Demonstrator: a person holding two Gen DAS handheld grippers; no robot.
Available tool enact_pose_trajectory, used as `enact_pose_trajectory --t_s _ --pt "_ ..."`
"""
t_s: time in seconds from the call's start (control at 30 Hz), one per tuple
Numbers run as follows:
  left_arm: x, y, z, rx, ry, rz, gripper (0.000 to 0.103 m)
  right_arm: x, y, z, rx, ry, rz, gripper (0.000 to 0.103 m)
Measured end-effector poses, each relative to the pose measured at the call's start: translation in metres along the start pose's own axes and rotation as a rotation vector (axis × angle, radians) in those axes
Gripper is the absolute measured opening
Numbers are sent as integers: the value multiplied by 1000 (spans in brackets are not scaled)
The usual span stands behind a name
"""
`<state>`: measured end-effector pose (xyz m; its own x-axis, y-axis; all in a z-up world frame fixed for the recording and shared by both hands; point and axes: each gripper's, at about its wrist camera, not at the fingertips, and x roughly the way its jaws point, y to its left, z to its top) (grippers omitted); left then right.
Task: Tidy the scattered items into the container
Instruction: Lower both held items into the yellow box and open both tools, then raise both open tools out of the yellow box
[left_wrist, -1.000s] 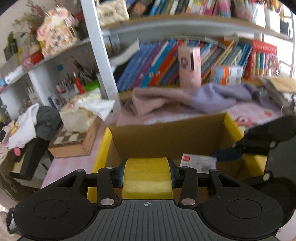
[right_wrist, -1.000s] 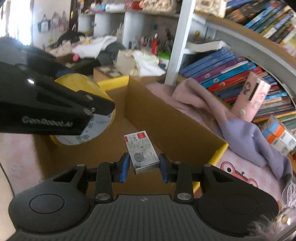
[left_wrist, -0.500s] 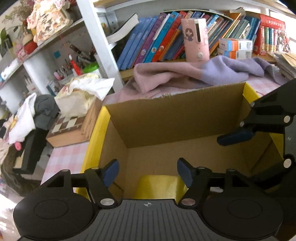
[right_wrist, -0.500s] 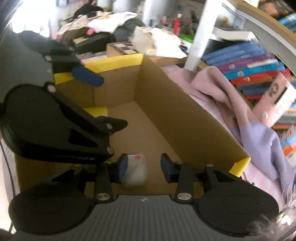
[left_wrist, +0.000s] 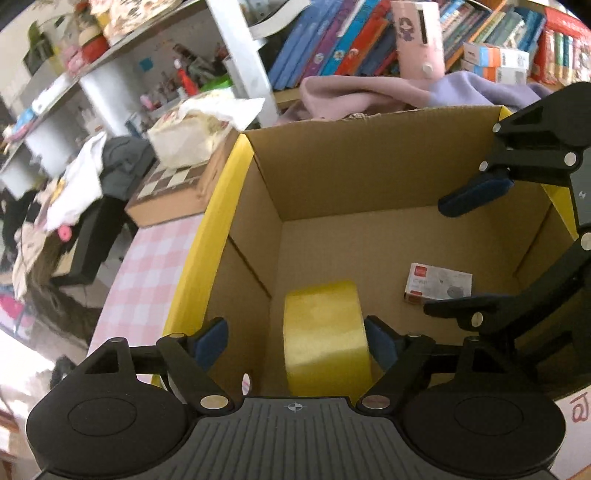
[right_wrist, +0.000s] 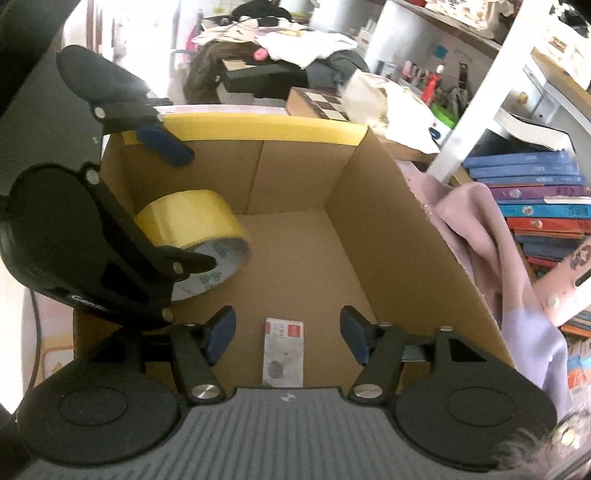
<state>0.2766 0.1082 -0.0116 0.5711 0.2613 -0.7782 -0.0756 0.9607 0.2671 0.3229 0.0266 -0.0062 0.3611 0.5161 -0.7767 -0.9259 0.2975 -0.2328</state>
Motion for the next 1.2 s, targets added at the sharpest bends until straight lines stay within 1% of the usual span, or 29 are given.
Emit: enact_pose_trajectory --t_s 0.13,0.27,0.3,0.37,0.4,0.43,0.47,0.5,0.53,0.7,0.87,1.03,1.2 --pt "-5 0 -6 -14 4 6 82 -3 2 -1 -9 -13 11 66" --pt "-5 0 -6 -16 8 10 81 -5 5 -3 -11 -21 0 67" --pt "-6 -1 -6 -14 5 22 82 -6 5 -3 -9 -24 -7 67" --pt "-12 -5 -5 3 -15 52 82 -6 4 -3 0 -30 -20 68" --pt "-15 -6 -4 10 -24 59 82 -8 4 -4 5 -38 -27 70" --pt "-19 -6 -3 13 -35 60 84 -11 3 -5 10 -50 -35 71" --pt "-24 -7 -3 8 -55 62 86 -15 3 -7 16 -66 -45 77" --pt "-31 -6 -3 -4 -83 67 91 -19 2 -8 22 -79 -58 84" --pt "-37 -6 -2 -16 -106 68 95 -23 0 -11 28 -94 -68 84" --pt "-72 -4 6 -103 -221 62 96 -50 -5 -24 99 -178 -77 85" --pt "-105 -3 9 -177 -325 40 100 -86 -6 -35 158 -279 -98 84" --pt "-125 -5 6 -192 -383 33 100 -117 -8 -44 244 -358 -127 84" --pt "-137 -7 -2 -208 -402 16 100 -141 -1 -52 295 -394 -156 84"
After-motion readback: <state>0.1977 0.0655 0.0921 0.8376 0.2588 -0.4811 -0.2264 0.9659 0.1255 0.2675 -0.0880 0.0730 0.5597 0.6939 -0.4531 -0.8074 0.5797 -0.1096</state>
